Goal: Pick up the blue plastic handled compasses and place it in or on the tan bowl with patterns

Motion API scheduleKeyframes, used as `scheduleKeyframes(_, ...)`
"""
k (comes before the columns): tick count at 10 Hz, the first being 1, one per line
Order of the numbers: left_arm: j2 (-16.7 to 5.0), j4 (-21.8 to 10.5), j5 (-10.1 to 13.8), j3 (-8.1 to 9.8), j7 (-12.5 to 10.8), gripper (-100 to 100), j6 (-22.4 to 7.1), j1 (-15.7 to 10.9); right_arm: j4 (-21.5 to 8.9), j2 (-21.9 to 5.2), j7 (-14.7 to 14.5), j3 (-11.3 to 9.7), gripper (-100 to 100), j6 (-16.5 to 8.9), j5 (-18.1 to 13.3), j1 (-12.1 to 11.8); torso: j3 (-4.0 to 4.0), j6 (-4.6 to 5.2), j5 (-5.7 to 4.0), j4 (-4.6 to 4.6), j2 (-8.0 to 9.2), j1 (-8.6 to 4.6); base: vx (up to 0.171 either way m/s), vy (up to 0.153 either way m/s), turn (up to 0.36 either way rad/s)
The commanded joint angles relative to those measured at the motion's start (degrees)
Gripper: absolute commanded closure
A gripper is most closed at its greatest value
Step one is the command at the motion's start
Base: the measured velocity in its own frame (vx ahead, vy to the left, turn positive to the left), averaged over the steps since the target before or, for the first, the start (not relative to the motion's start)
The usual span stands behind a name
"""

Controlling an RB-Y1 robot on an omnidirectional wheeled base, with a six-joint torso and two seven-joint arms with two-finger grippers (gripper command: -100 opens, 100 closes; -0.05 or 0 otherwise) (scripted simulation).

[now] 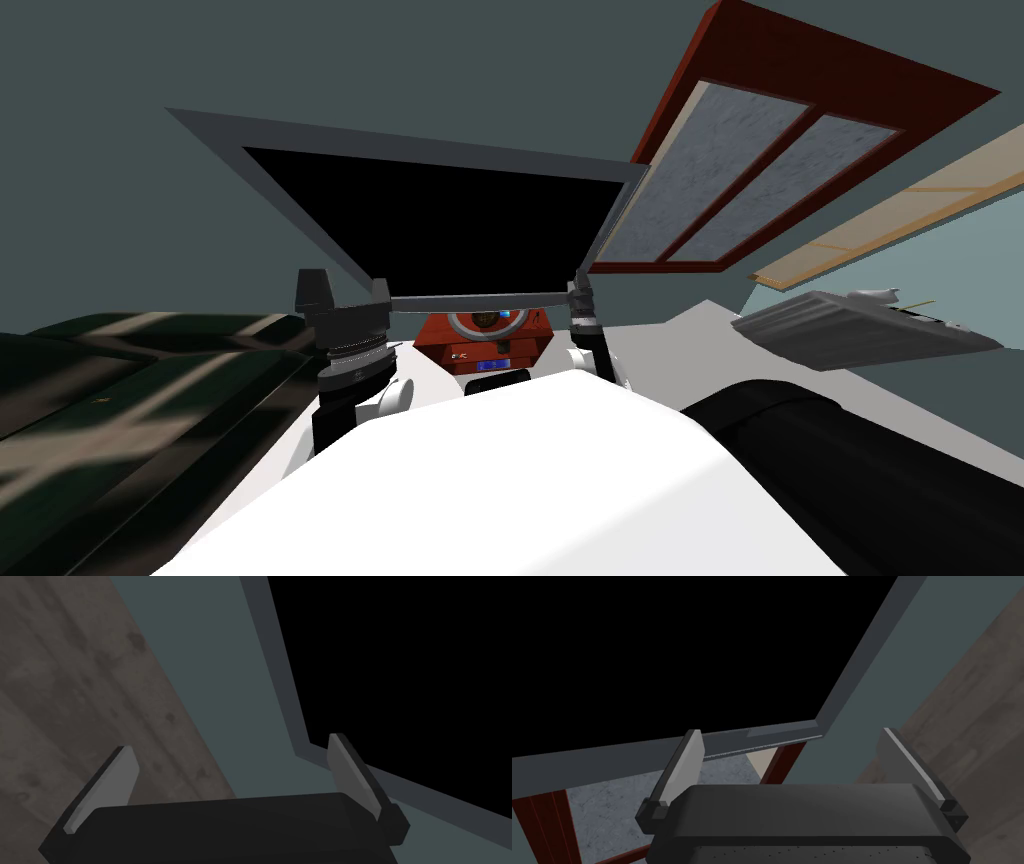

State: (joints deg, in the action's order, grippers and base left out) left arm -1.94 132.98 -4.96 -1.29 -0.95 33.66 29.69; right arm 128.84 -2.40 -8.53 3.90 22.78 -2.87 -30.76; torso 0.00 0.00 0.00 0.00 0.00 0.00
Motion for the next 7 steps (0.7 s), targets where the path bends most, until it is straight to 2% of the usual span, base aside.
scheduleKeyframes(1, 0.0, 0.0, 0.0, 0.0, 0.0, 0, 0.0, 0.0, -1.5, -1.7, -1.3, 0.1, -100, 0.1, -0.2, 0.7, 0.0, 0.0, 0.0, 0.0, 0.0, 0.0, 0.001, 0.009, -0.018)
scheduleKeyframes(3, 0.0, 0.0, 0.0, 0.0, 0.0, 0, 0.0, 0.0, -4.8, -3.5, -4.4, 0.4, -100, 0.2, -0.5, 2.2, -0.02, 0.0, 0.01, -0.01, -0.03, 0.06, 0.005, 0.028, -0.033)
scheduleKeyframes(7, 0.0, 0.0, 0.0, 0.0, 0.0, 0, 0.0, 0.0, -11.1, -4.7, -10.5, 1.0, -100, 0.6, -1.3, 5.3, -0.02, 0.0, 0.02, -0.01, -0.04, 0.1, 0.005, 0.027, -0.027)
